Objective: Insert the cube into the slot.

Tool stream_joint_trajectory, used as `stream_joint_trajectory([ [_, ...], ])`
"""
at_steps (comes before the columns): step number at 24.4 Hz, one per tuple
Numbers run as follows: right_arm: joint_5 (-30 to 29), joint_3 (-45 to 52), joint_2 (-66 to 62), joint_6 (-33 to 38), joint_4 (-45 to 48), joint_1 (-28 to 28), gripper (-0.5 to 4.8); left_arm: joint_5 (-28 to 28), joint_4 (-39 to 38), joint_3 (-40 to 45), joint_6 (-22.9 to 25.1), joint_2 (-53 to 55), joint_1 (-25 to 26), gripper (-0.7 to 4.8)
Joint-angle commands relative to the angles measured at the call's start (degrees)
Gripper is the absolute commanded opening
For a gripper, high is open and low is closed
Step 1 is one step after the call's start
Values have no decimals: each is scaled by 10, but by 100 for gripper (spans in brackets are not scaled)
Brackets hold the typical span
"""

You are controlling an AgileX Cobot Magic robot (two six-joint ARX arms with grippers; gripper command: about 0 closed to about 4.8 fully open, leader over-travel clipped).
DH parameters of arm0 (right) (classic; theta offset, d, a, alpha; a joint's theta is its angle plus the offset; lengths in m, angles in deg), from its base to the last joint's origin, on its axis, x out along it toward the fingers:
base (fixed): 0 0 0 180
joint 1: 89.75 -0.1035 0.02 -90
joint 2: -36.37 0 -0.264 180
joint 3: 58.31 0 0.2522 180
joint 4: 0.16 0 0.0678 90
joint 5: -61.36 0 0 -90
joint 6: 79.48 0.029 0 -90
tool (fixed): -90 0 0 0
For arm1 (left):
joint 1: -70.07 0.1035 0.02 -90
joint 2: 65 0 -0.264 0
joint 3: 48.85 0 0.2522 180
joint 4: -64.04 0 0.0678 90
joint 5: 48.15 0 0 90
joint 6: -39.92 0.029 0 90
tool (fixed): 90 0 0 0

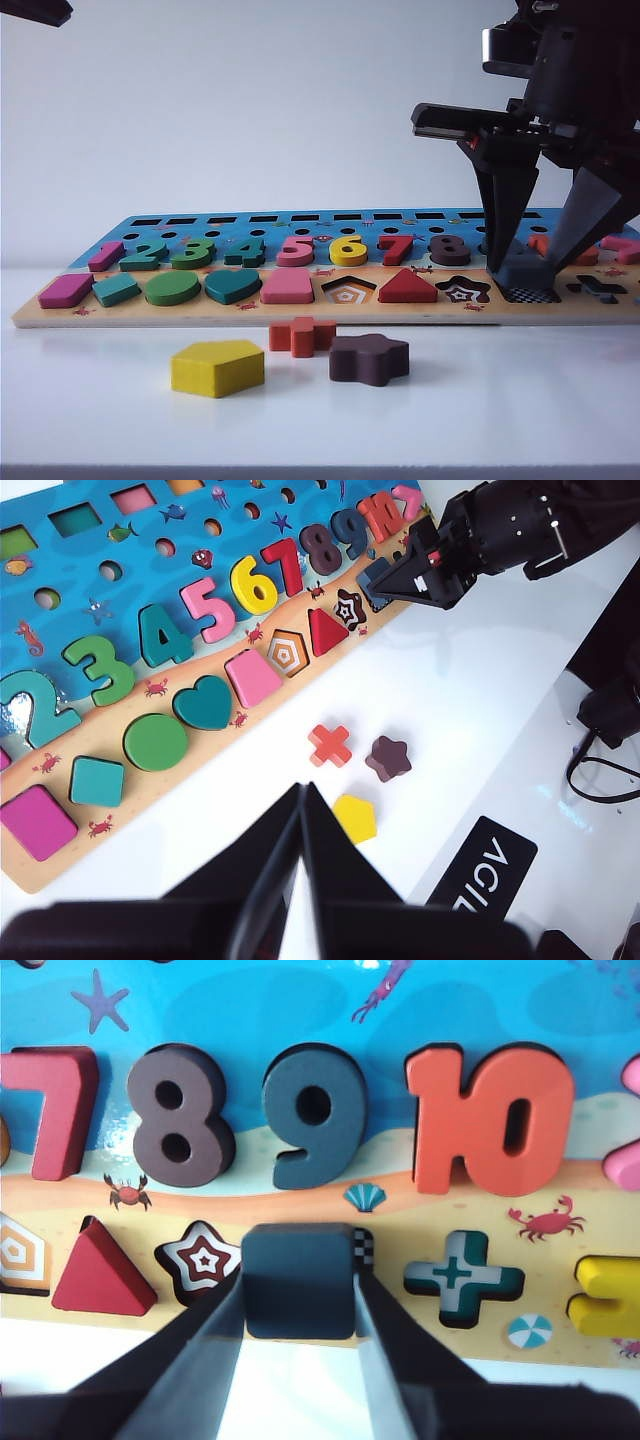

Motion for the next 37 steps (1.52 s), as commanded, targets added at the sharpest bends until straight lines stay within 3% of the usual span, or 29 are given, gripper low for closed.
stream_joint_trajectory([
  [1,1,-1,0,0,6,-1,-5,1,8,-3,3,0,0,10],
  [37,13,-1,-15,0,3,-1,-5,1,8,-3,3,0,0,10],
])
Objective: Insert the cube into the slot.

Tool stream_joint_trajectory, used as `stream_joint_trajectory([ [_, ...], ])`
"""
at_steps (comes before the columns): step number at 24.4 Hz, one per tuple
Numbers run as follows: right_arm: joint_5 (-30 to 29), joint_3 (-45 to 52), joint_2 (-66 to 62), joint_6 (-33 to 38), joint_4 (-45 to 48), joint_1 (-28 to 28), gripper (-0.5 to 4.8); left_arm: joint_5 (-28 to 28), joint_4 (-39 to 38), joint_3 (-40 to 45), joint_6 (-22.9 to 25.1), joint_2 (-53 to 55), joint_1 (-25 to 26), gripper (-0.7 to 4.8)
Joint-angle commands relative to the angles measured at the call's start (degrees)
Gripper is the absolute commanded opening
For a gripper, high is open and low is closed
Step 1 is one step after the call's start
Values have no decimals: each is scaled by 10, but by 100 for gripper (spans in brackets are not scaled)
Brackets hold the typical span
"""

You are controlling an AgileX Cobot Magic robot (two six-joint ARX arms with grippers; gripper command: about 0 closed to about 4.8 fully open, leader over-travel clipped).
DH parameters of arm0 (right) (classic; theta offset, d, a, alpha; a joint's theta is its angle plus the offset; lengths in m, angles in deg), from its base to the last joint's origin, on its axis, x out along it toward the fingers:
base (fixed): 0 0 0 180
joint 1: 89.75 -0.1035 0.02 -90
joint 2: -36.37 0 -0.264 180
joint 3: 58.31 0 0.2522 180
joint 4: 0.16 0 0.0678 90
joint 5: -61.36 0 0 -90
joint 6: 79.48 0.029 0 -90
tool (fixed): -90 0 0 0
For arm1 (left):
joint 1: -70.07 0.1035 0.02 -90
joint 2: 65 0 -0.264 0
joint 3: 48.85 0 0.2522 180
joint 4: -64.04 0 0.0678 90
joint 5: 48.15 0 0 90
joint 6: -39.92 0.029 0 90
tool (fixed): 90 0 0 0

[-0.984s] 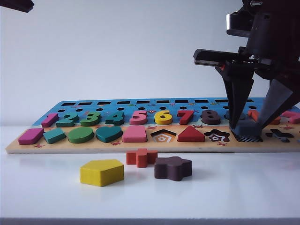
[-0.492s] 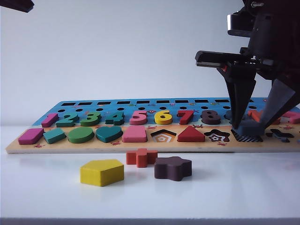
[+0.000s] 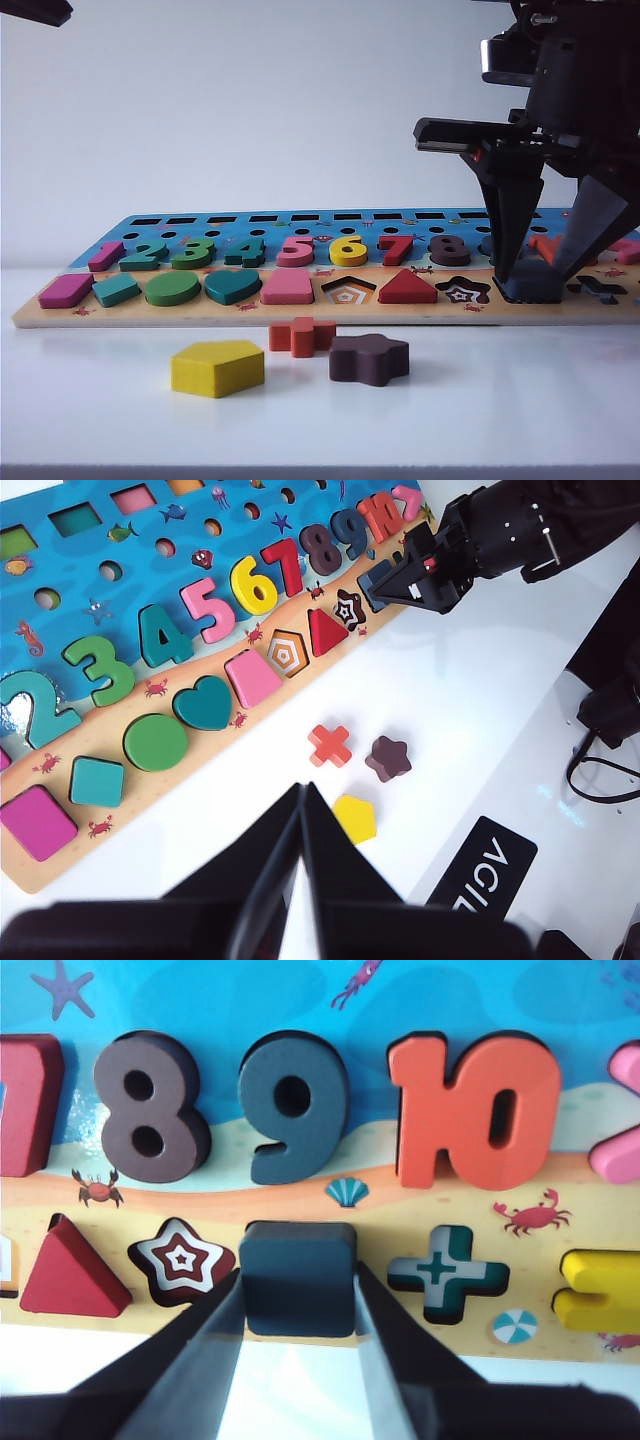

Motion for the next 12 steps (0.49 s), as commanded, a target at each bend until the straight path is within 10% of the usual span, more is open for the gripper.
stream_joint_trajectory([
  [1,2,0,-3,0,11,-1,-5,1,8,-3,3,0,0,10],
  [12,1,0,-3,0,17,-1,46,1,8,-3,3,0,0,10],
])
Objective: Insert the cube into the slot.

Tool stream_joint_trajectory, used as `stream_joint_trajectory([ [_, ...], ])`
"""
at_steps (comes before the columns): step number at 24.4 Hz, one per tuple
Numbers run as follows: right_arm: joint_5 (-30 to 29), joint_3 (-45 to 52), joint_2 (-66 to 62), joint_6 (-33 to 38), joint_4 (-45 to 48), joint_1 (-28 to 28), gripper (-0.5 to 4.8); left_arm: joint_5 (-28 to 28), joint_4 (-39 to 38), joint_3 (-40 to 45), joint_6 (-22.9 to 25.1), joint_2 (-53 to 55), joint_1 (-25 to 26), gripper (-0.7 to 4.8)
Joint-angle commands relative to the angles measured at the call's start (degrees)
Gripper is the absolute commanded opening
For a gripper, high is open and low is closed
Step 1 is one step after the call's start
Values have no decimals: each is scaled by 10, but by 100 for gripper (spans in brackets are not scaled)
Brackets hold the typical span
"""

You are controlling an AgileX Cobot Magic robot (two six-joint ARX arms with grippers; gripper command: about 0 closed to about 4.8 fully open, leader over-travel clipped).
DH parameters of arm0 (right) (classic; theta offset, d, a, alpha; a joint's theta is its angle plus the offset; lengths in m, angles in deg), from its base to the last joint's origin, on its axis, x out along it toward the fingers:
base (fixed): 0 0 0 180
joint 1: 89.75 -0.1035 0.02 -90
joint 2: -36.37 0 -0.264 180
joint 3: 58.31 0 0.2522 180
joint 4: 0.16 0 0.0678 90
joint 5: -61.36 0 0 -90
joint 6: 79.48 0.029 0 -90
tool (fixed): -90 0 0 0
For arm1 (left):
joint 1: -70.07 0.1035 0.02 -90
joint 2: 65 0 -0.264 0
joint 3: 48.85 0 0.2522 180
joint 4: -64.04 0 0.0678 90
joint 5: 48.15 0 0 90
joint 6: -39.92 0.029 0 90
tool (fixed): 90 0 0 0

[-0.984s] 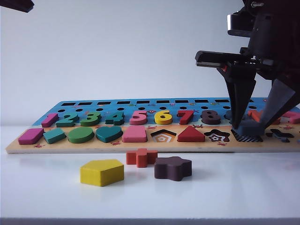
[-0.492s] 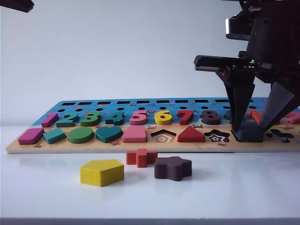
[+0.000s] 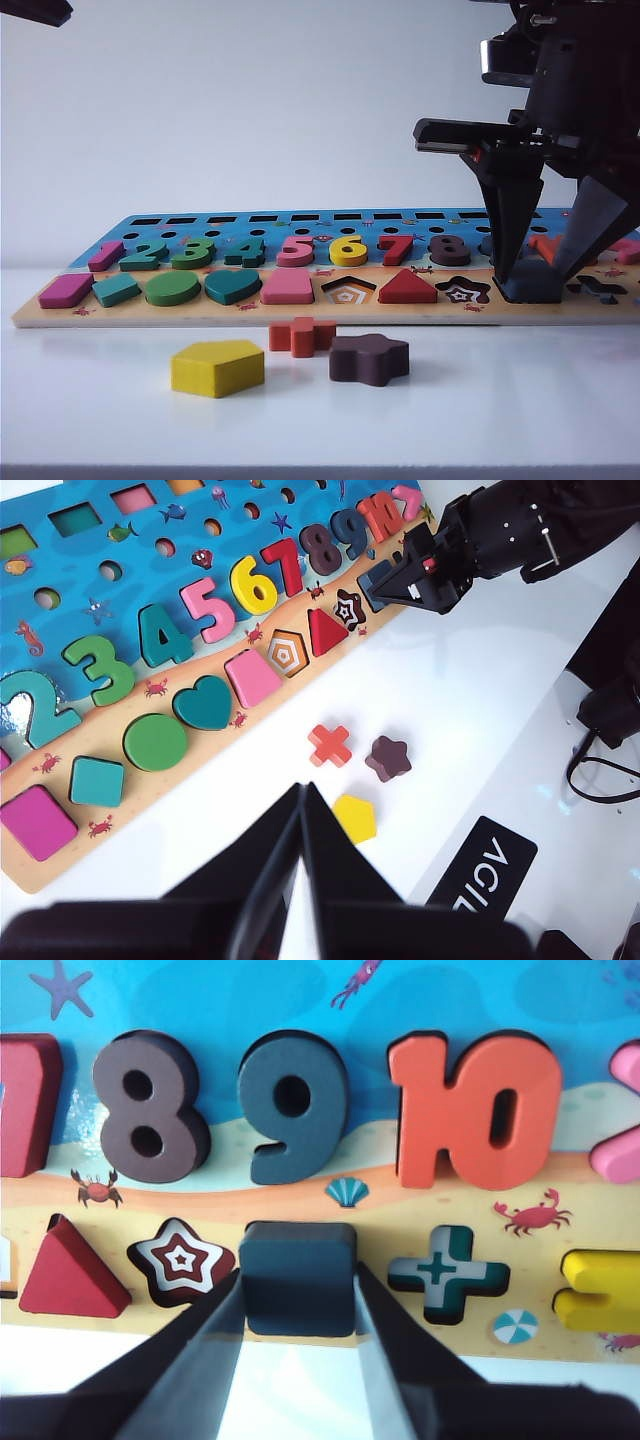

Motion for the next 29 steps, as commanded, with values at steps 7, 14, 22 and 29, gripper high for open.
stream_joint_trajectory([
  [7,-1,0,-3,0,17,-1,113,1,8,-3,3,0,0,10],
  [14,-1,0,-3,0,17,-1,161,1,9,-3,3,0,0,10],
  [22,-5,0,-3,-3,16,-1,235,1,9,-3,3,0,0,10],
  [29,-4,-1,-2,-3,16,-1,268,1,9,-3,3,0,0,10],
])
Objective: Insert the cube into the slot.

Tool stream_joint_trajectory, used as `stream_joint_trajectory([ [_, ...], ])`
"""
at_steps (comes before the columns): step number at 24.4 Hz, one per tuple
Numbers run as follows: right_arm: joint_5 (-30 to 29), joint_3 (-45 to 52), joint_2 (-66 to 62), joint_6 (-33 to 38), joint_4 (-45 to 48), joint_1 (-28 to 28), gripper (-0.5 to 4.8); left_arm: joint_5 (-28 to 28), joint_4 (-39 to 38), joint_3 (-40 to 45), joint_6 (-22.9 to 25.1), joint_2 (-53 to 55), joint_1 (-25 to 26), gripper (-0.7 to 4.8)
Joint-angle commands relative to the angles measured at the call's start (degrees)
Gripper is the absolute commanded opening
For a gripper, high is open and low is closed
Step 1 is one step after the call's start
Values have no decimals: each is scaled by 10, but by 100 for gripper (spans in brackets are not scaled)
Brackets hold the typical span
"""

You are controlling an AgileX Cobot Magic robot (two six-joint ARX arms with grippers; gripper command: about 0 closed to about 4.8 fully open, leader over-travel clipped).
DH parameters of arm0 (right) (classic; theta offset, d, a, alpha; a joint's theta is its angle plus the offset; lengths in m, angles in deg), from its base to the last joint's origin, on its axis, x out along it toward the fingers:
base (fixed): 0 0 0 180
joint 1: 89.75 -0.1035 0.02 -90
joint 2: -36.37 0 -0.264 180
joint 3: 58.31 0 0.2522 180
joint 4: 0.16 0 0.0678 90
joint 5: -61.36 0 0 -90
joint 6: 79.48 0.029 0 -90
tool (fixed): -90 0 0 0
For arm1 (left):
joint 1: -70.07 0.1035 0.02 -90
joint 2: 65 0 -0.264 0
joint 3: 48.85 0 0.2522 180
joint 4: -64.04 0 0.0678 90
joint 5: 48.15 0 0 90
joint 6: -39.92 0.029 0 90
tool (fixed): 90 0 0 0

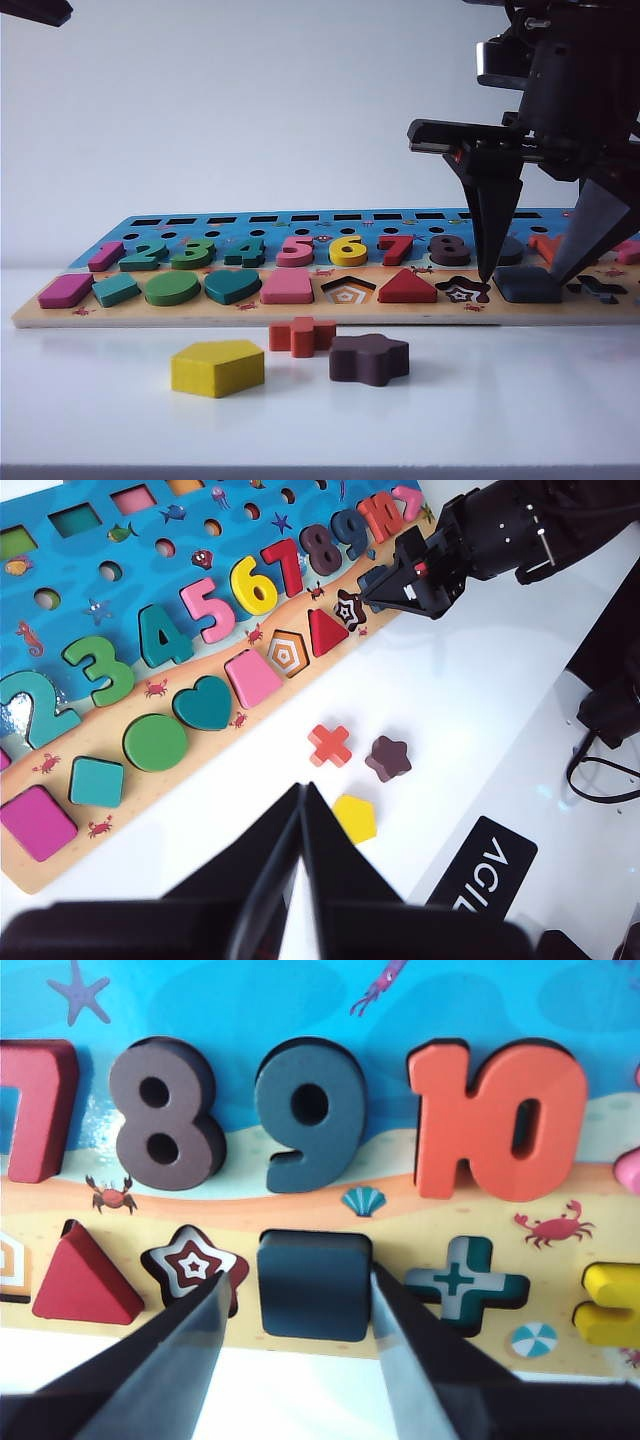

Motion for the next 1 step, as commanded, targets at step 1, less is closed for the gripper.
stream_joint_trajectory([
  [1,3,-1,3,-1,7,-1,271,1,9,-3,3,0,0,10],
])
